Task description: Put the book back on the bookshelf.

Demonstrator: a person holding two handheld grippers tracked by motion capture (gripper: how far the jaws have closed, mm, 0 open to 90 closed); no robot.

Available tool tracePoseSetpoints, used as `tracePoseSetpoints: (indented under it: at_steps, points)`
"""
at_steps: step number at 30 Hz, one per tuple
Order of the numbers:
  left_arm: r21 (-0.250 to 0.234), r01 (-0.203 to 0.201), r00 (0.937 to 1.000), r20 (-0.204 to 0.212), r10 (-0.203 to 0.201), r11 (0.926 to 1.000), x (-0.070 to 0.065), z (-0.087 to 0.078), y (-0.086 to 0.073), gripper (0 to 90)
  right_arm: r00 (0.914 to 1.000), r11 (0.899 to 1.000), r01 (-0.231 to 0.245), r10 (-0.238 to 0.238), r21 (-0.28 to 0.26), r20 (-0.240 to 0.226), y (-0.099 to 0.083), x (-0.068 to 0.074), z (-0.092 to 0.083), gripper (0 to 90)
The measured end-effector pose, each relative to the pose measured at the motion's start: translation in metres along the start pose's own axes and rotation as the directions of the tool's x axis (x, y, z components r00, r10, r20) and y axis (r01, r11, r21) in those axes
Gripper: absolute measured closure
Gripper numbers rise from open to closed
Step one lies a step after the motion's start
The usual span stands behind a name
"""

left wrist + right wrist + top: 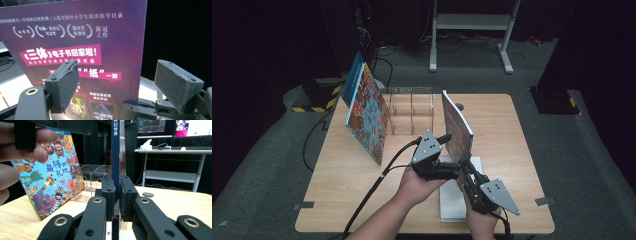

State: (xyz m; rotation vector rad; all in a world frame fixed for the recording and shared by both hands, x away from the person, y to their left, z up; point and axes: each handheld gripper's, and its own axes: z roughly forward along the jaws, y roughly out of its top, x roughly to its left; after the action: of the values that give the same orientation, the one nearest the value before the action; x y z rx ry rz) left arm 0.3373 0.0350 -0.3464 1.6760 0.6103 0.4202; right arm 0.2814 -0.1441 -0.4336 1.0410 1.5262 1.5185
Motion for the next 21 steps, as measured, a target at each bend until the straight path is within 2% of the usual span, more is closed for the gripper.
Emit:
tracePoseSetpoints:
  at_steps: [13,18,21]
  points:
    - [0.006,-0.009,0.9999,-0.01,0.009,0.9999,-0.004,0.008,0.004,20.7,1.0,1.0,0.002,-0.002,0.003,-0.007,0.0,0.0,-0.001,83.9]
    - [0.016,-0.038,0.9987,-0.034,0.038,0.9992,-0.011,0.012,0.004,21.0,0.9999,1.0,0.006,-0.006,0.002,-0.011,-0.001,0.0,-0.001,83.8]
    - [0.019,-0.026,0.999,-0.035,0.026,0.9995,-0.012,0.015,0.004,21.6,0.9998,1.0,0.006,-0.006,0.004,-0.017,-0.001,0.001,-0.001,83.6]
